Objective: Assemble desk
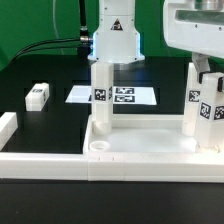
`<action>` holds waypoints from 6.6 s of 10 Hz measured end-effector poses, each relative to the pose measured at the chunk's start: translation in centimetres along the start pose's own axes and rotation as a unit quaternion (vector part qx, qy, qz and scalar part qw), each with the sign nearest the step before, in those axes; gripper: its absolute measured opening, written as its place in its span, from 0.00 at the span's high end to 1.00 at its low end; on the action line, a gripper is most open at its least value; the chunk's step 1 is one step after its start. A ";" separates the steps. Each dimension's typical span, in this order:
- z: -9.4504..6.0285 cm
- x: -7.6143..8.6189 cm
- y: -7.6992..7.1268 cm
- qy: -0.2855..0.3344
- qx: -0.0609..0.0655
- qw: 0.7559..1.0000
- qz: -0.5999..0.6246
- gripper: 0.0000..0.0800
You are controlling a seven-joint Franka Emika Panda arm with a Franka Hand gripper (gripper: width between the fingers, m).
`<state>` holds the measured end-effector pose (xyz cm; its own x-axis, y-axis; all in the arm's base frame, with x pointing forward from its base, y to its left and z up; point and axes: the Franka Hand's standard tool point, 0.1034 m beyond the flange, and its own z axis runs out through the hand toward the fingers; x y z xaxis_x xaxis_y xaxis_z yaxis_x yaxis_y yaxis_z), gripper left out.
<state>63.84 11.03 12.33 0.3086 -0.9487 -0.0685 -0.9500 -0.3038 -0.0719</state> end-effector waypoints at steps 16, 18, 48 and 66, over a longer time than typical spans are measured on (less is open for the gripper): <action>0.4 -0.1 0.0 0.024 -0.025 0.826 -0.562 0.19; 0.4 -0.1 0.0 0.024 -0.028 0.780 -0.624 0.19; 0.2 0.0 0.0 0.020 -0.006 0.911 -0.411 0.19; 0.4 0.3 0.3 0.010 0.014 0.991 -0.133 0.64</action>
Offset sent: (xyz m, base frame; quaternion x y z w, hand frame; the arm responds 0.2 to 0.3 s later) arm 0.0000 0.0000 0.0000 0.0000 0.0000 -0.0650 0.9979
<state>63.66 10.66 11.86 0.5472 -0.8367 -0.0237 -0.8330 -0.5416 -0.1127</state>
